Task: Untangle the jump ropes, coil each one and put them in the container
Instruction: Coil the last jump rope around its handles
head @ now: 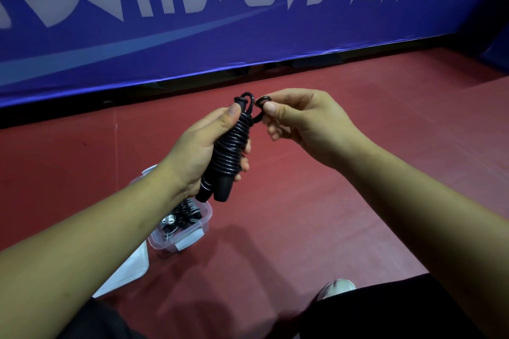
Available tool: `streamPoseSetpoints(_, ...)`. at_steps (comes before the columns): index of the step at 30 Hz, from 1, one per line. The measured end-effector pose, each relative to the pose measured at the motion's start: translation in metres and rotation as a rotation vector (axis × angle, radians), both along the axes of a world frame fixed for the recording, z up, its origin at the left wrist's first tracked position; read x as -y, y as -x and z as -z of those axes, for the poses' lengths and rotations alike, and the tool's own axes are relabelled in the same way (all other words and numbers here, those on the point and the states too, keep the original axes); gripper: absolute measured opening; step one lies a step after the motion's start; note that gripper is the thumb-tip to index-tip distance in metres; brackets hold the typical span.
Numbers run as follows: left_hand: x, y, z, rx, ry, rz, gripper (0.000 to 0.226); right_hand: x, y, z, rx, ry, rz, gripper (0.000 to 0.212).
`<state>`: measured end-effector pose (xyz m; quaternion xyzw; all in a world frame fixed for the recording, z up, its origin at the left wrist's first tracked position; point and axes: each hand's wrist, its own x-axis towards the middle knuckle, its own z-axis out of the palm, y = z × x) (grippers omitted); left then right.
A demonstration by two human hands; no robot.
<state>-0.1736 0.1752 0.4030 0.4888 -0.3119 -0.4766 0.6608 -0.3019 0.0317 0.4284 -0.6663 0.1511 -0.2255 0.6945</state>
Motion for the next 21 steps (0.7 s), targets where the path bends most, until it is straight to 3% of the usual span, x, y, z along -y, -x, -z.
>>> streamPoseSetpoints(8, -0.003, 0.002, -0.002, -0.014, -0.022, 0.038, 0.047, -0.002, -0.004, 0.001, -0.002, -0.167, 0.071, 0.016)
streamPoseSetpoints(14, -0.005, -0.005, -0.003, -0.086, -0.062, 0.035, 0.056, -0.005, -0.001, -0.005, 0.024, -0.321, -0.121, 0.024)
streamPoseSetpoints(21, -0.008, -0.005, -0.005, -0.104, -0.076, 0.081, 0.052, -0.005, 0.002, -0.008, -0.06, -0.347, -0.196, 0.015)
